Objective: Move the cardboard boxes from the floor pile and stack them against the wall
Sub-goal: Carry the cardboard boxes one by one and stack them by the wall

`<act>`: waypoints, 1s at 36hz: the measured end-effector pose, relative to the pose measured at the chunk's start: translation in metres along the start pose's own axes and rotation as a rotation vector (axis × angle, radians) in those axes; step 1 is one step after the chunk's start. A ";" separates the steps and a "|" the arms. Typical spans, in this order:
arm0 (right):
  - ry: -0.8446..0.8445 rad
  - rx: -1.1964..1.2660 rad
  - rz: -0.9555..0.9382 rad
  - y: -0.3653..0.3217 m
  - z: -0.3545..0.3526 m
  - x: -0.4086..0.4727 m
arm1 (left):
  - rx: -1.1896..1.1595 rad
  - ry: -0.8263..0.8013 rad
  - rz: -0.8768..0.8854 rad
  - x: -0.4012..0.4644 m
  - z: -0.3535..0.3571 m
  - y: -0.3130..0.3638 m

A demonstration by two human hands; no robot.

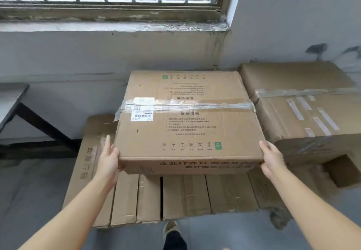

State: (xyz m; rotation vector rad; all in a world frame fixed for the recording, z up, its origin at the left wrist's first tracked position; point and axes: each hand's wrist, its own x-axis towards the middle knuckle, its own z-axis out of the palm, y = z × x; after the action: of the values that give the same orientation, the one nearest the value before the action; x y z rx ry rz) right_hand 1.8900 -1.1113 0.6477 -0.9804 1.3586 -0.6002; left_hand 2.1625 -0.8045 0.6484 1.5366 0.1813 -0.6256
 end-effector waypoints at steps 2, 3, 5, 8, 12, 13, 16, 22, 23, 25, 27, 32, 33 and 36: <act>0.085 0.042 0.038 0.013 0.002 0.008 | 0.003 0.011 -0.014 0.005 -0.001 -0.007; 0.114 0.072 0.057 0.016 0.004 0.008 | 0.010 0.012 -0.027 0.006 -0.003 -0.009; 0.149 0.112 0.090 0.020 0.009 0.003 | 0.025 0.015 -0.060 0.011 -0.011 -0.014; 0.128 0.213 0.223 0.025 0.015 -0.009 | 0.068 -0.030 -0.110 0.014 -0.021 -0.016; 0.026 0.323 0.370 0.024 0.027 -0.024 | 0.093 -0.083 -0.126 0.013 -0.020 -0.013; 0.010 0.323 0.377 0.021 0.029 -0.024 | 0.097 -0.088 -0.116 0.013 -0.017 -0.012; -0.016 0.289 0.364 0.006 0.029 -0.016 | 0.073 -0.074 -0.073 0.015 -0.005 -0.009; -0.047 0.215 0.361 -0.014 0.029 0.016 | 0.054 -0.060 -0.055 0.021 0.027 -0.006; -0.032 0.206 0.357 -0.017 0.028 0.022 | 0.049 -0.058 -0.057 0.022 0.033 -0.007; -0.007 0.196 0.349 -0.021 0.027 0.031 | 0.044 -0.072 -0.063 0.022 0.044 -0.007; 0.007 0.190 0.343 -0.024 0.025 0.037 | 0.038 -0.073 -0.068 0.025 0.052 -0.007; -0.022 0.141 0.358 -0.023 0.023 0.040 | 0.059 -0.055 -0.053 0.028 0.055 -0.008; -0.032 0.130 0.365 -0.022 0.022 0.039 | 0.069 -0.052 -0.051 0.027 0.053 -0.009; -0.038 0.107 0.372 -0.017 0.019 0.037 | 0.098 -0.048 -0.037 0.025 0.048 -0.012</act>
State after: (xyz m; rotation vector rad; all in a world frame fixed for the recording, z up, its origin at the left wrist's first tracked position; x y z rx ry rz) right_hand 1.9170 -1.1461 0.6416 -0.6274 1.4150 -0.3652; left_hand 2.1642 -0.8557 0.6284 1.6141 0.1438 -0.7089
